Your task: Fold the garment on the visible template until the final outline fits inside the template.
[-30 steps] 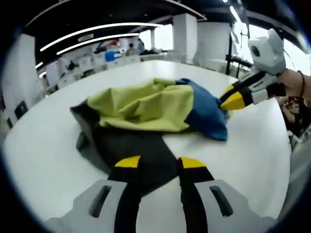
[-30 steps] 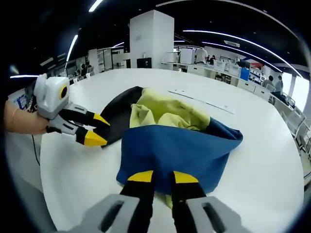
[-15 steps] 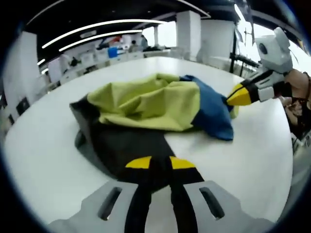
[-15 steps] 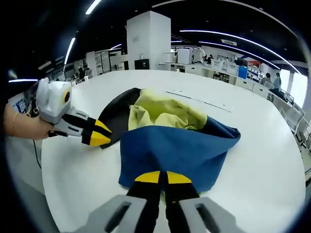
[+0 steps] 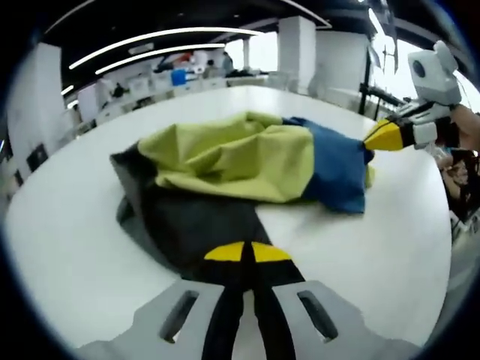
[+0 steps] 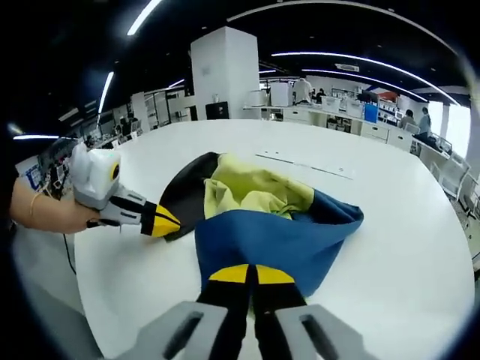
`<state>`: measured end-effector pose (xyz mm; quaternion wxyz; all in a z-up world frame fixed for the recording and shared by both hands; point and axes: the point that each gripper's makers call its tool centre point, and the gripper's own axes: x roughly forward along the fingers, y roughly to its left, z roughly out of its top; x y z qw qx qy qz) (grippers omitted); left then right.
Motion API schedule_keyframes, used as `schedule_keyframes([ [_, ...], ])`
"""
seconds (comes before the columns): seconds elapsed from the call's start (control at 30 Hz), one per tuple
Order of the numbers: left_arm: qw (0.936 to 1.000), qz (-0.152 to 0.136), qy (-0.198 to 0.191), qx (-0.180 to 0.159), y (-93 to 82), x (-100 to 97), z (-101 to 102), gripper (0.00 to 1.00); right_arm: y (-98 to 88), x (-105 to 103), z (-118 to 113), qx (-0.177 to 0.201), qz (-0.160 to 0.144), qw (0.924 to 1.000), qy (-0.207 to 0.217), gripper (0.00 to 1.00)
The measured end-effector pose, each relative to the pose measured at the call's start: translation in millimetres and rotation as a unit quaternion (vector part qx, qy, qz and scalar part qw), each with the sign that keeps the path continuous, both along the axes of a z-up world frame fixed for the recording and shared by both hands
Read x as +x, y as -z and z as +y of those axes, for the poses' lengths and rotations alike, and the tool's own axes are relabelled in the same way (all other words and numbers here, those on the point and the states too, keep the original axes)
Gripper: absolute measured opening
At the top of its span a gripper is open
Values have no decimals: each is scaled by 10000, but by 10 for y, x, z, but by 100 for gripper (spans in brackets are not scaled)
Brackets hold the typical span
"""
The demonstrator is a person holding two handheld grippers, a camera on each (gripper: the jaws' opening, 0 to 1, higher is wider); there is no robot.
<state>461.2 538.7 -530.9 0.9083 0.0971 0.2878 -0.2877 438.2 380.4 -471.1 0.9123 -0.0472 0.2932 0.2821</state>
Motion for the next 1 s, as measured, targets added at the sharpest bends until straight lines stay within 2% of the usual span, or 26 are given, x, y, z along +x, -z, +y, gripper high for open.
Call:
schedule_keyframes([
  [0.13, 9994, -87, -34, 327, -13, 0, 78, 0, -78, 18, -53, 81, -15, 9999, 142, 0],
  [0.3, 9997, -138, -133, 144, -141, -2, 138, 0, -153, 43, -113, 112, -61, 9997, 219, 0],
  [0.5, 9991, -334, -200, 194, -310, 15, 273, 0, -293, 141, -274, 178, -145, 9986, 471, 0],
  [0.63, 9987, -427, -247, 131, -463, 13, 391, 0, -409, 227, -444, 43, -262, 9980, 572, 0],
  [0.73, 9979, -550, -207, 263, -570, 6, 510, 0, -471, 306, -597, -126, -349, 9972, 649, 0],
  [0.87, 9974, -593, -241, 345, -649, -8, 641, 0, -514, 387, -792, -350, -401, 9956, 773, 0],
  [1.0, 9968, -584, -433, 325, -691, -25, 779, 0, -528, 473, -1034, -574, -414, 9929, 958, 0],
])
